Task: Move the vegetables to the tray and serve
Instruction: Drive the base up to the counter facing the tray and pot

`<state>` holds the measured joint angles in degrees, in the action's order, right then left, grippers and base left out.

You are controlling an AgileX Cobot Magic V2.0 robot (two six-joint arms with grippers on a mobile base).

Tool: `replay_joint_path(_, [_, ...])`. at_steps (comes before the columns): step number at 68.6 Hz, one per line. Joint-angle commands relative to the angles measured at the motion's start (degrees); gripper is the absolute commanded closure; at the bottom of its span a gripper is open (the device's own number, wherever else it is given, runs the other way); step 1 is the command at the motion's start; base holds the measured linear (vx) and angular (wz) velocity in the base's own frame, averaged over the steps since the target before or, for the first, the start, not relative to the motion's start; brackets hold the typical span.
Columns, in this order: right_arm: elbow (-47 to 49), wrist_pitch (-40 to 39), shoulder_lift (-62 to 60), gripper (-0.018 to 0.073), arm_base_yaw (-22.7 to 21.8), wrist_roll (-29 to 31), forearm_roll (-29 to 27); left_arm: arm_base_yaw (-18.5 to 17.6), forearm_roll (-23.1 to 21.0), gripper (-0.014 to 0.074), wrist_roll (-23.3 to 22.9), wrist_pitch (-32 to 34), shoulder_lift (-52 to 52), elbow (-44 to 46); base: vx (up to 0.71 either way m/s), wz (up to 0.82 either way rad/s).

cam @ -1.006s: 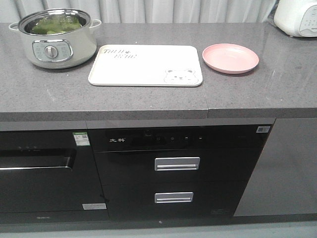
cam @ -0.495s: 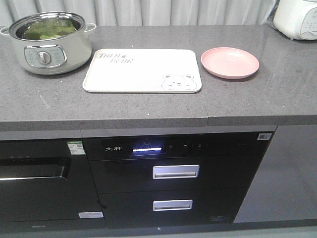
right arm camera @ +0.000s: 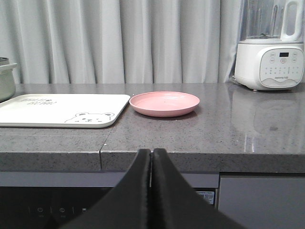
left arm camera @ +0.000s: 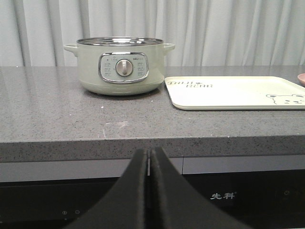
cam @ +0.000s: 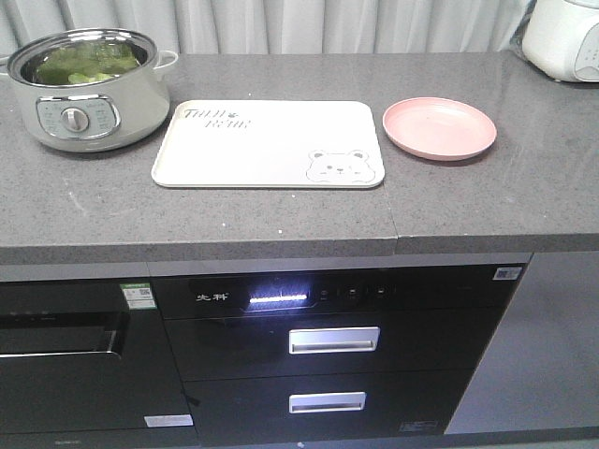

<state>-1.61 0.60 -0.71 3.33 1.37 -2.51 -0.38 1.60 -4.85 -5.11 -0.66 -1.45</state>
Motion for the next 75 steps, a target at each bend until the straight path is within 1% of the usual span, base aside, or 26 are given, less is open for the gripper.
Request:
replay_joint_path(1, [-0.9,-4.4,-0.3,0.0561,-0.1,-0.1,0.3,0.1,0.0,0.0602,-0.5,4.1,-0.8,-1.5,0.06,0.01])
replay_joint_path(75, [-0.9,-4.4,-0.3,0.0561,-0.1,-0.1,0.3,0.1,0.0,0.0602,-0.5,4.1,-0.8,-1.5,0.06,0.01])
